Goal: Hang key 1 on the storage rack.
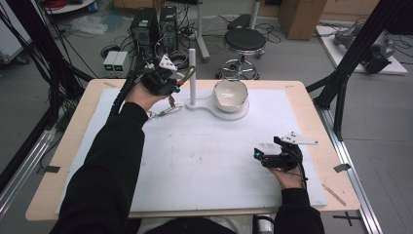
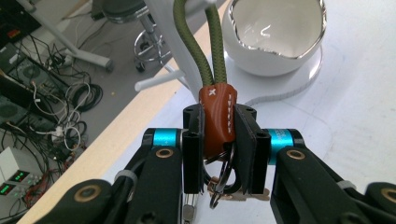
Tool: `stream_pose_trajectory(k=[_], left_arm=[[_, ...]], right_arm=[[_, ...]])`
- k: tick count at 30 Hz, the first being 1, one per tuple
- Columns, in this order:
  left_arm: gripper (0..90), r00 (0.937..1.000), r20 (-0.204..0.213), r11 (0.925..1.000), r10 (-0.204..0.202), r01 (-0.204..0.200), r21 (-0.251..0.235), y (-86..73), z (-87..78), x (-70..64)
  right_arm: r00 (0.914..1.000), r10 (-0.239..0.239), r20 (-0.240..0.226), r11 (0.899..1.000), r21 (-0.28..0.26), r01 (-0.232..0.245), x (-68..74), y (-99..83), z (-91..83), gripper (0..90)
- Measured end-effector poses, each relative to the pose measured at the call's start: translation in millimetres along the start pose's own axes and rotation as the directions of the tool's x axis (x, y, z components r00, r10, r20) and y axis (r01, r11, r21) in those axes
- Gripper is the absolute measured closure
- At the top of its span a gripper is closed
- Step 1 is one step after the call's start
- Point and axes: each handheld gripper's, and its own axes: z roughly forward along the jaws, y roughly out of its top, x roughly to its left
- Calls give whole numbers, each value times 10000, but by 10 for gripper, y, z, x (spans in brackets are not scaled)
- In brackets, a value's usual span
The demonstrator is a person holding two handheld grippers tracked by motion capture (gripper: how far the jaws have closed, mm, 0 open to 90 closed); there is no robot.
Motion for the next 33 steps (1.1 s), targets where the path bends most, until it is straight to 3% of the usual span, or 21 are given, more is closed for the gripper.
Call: stream_pose_trajectory(k=[7,12,14,16,17,20,22,26,30,31,33], left_arm=[[738,9998,203,9999,-18,15,119,-35,200,6],[733,9995,298,9999,-83,79,141,-43,225,16],[716,9972,703,9996,-264,255,134,-50,221,16],[652,9957,858,9993,-342,329,166,-54,223,19],[606,9915,1190,9986,-535,525,111,-62,218,9],[449,9869,1301,9943,-958,1009,-334,-94,195,-5],[398,9816,1479,9900,-1212,1304,-538,-125,187,9],[301,9809,1442,9872,-1306,1421,-720,-167,162,33],[217,9738,1657,9791,-1561,1747,-1043,-218,116,74],[212,9654,1985,9734,-1694,1954,-1199,-254,82,109],[176,9622,2066,9703,-1772,2059,-1267,-284,60,123]], right_arm=[[10000,-23,73,10000,30,23,-17,-10,-7,7],[9999,-55,112,10000,-19,55,-32,-20,-16,7],[9999,44,118,10000,6,-44,-29,-23,-27,7],[9999,58,119,10000,2,-58,-26,-24,-30,7],[9999,21,130,10000,-1,-21,-26,-24,-30,7],[9999,-32,151,10000,17,31,-24,-25,-30,7],[9999,-22,160,10000,-14,23,-19,-23,-35,7],[9998,11,187,10000,-11,-11,-16,-23,-38,7],[9998,-26,187,10000,17,25,-20,-24,-31,7],[9998,-27,195,10000,22,26,-18,-24,-31,7],[9998,43,205,10000,24,-43,-11,-24,-36,7]])
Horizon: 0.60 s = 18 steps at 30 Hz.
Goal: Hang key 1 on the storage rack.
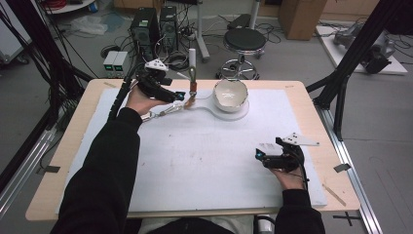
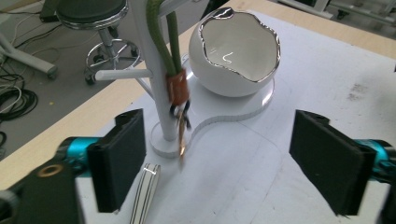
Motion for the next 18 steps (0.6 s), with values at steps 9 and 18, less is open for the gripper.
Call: stream_pose_trajectory(k=[9,18], left_arm=[[96,9996,171,9997,-231,230,111,-84,-72,45],[54,9978,216,9980,-625,628,-106,-197,-169,110]], right_arm=[[9999,-99,31,9999,28,99,-1,-2,4,7],[10000,-70,65,10000,34,70,-6,-8,-2,7]])
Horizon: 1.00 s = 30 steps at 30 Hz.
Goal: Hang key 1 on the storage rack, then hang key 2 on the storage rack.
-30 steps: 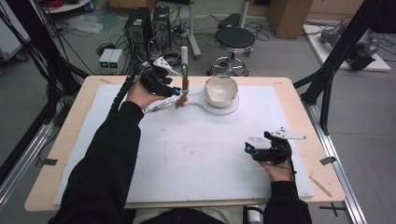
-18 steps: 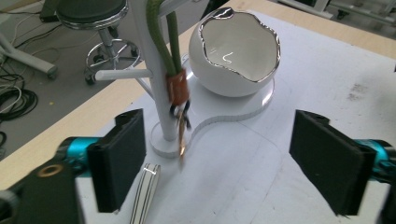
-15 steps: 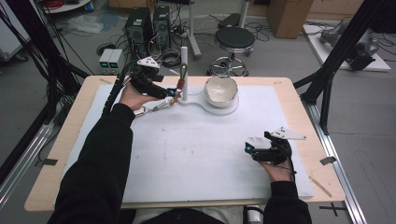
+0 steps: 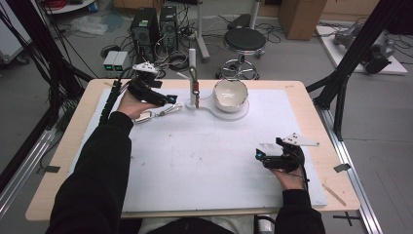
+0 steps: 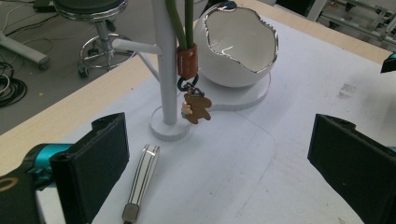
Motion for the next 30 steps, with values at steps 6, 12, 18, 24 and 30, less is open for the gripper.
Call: stream_pose_trajectory(k=[6,12,18,24,30], left_arm=[[47,9998,-100,9998,-159,158,-99,-66,-72,36],[47,9994,-304,9997,-193,189,-124,-196,-175,73],[47,9972,-569,9988,-494,491,-75,-343,-239,135],[47,9940,-817,9973,-727,718,-139,-452,-291,207],[47,9913,-996,9961,-863,838,-286,-501,-344,280]], right_arm=[[10000,-21,1,10000,16,21,1,0,4,7],[10000,10,1,10000,77,-10,5,-1,7,7],[10000,-64,8,9999,83,64,8,-2,16,7],[10000,-82,9,10000,52,82,4,0,19,7],[10000,-41,12,9999,97,41,3,0,21,8]])
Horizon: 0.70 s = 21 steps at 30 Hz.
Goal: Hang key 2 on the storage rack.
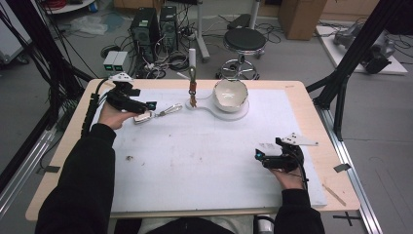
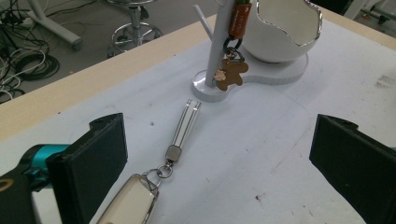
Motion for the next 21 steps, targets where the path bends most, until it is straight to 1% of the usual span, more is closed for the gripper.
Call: stream_pose_trajectory(k=[1,3,10,12,21], left_arm=[[47,10000,0,10000,0,0,0,0,0,0],[47,9999,9,9999,-122,122,11,-6,-10,24],[47,9995,-251,9998,-179,180,55,-32,-20,100],[47,9992,-350,9997,-217,222,123,-52,1,151],[47,9981,-546,9990,-277,296,344,-108,92,259]], right_arm=[[10000,1,3,10000,19,-1,1,-1,-1,7],[10000,-3,15,10000,26,3,3,-1,-2,7],[10000,-17,64,10000,-3,17,4,-7,-16,7],[10000,-20,52,10000,9,20,5,-8,-21,7],[9999,-23,100,10000,42,22,-1,-13,-24,7]])
